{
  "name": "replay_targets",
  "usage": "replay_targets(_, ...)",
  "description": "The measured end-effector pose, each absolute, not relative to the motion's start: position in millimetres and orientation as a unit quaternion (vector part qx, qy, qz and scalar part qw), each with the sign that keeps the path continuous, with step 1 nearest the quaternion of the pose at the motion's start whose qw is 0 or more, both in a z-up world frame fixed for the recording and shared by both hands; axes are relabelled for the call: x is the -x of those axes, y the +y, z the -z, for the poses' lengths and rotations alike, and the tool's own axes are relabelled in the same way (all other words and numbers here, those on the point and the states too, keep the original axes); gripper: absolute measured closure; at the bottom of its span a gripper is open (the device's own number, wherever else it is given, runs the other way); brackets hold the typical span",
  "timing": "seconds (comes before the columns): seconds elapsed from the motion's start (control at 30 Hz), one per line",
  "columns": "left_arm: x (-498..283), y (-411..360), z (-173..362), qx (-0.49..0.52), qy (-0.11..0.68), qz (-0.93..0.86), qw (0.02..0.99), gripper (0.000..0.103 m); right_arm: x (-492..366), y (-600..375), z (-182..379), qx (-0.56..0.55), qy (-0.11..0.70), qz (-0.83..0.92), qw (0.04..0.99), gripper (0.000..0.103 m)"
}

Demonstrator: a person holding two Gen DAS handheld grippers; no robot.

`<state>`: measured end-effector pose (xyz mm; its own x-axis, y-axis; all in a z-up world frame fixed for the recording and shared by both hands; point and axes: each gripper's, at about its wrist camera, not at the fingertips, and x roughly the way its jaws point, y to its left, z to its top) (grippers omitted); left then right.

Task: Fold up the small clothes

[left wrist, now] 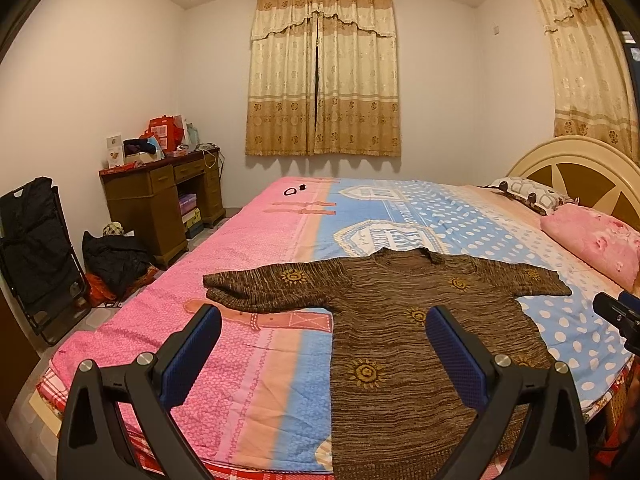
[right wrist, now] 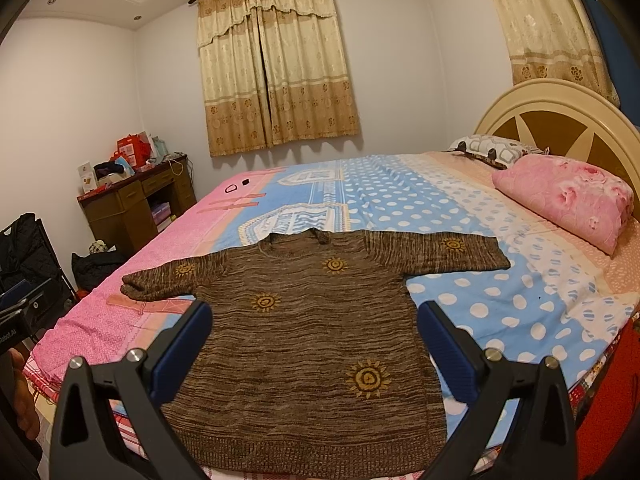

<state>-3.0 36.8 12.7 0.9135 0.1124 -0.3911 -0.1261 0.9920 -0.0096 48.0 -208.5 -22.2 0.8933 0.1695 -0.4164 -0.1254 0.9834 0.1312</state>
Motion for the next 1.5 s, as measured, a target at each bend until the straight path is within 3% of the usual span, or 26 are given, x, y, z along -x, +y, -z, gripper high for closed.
replay_targets(1.5, 0.0, 38.7, -1.8, 0.014, 0.209, -0.061, 0.976, 0.001, -49.4, -204.8, 35.8, -0.053, 0.232, -0.077, 0.968, 0.000)
